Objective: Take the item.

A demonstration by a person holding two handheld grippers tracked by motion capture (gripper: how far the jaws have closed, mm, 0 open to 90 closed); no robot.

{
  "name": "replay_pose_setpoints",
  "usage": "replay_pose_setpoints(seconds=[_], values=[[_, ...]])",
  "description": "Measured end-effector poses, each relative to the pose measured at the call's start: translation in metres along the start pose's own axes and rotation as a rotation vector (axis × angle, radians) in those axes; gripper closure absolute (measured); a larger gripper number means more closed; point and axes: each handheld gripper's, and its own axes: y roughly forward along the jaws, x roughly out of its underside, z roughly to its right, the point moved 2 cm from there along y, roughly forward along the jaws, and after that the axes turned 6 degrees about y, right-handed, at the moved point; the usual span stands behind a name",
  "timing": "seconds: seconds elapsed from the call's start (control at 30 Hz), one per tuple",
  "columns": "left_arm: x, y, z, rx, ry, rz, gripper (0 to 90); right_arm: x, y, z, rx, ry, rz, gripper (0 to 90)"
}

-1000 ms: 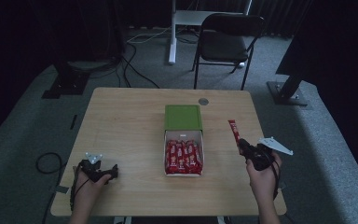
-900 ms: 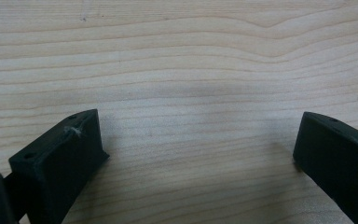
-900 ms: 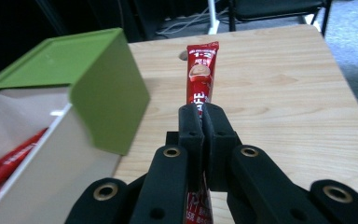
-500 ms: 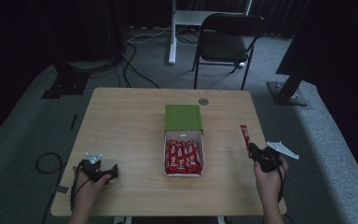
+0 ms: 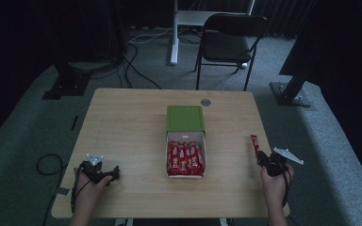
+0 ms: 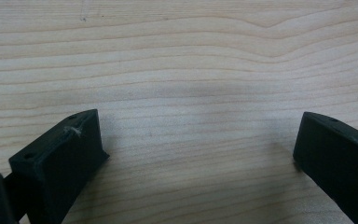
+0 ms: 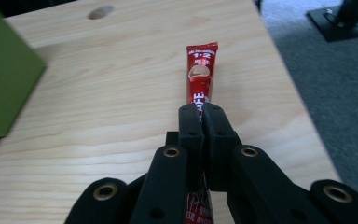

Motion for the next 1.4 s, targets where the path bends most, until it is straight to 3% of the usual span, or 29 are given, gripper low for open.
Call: replay_pose_setpoints(seconds=[0.43, 0.8, 1.03, 1.17, 1.4], values=[[0.0, 0.0, 0.0, 0.0, 0.0, 0.0, 2.0, 0.015, 0.012, 0.016, 0.061, 0.006, -0.048, 87.2], [0.0, 0.0, 0.0, 0.0, 0.0, 0.0, 2.0, 0.021, 0.015, 0.019, 0.07, 0.008, -0.058, 86.2], [0.0, 0.0, 0.0, 0.0, 0.0, 0.0, 2.1, 0.018, 0.01, 0.017, 0.072, 0.017, -0.043, 73.0], [0.0, 0.0, 0.0, 0.0, 0.0, 0.0, 2.0, 0.013, 0.006, 0.015, 0.068, -0.003, -0.017, 68.2], [0.0, 0.0, 0.0, 0.0, 0.0, 0.0, 2.0, 0.012, 0.005, 0.002, 0.019, -0.052, -0.018, 62.7]])
